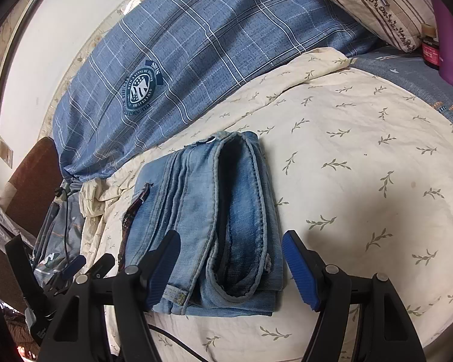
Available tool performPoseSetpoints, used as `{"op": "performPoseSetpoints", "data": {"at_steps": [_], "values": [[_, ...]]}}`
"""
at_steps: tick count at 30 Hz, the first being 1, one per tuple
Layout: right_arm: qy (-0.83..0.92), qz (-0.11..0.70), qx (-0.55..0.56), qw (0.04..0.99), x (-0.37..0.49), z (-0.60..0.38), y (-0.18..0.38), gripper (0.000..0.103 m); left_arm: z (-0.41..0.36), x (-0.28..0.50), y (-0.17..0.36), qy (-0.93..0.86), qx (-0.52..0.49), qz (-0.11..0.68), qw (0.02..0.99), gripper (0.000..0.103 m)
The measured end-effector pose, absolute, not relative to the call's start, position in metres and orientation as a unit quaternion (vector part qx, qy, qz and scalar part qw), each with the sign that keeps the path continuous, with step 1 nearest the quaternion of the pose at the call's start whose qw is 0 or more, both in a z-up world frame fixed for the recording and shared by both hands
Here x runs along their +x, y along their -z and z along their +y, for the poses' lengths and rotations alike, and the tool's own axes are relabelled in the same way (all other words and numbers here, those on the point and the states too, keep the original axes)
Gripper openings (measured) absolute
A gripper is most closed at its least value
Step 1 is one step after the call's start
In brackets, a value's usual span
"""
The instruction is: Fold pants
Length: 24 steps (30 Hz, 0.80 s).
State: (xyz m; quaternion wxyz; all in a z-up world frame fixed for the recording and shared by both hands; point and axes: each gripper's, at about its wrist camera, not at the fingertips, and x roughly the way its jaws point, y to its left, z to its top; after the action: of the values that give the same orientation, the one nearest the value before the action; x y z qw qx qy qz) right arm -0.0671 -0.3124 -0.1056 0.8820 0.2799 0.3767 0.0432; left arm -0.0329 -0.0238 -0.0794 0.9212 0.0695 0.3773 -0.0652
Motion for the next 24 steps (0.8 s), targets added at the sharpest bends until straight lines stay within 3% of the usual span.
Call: {"op": "performPoseSetpoints", "data": {"at_steps": [24], "values": [[-0.048, 0.376, 0.28, 0.882, -0.0686, -0.3129, 0.1055, 0.073, -0.034, -0.0342, 0.0808, 0.071, 0.071, 0.378, 0.92, 0.102]]}}
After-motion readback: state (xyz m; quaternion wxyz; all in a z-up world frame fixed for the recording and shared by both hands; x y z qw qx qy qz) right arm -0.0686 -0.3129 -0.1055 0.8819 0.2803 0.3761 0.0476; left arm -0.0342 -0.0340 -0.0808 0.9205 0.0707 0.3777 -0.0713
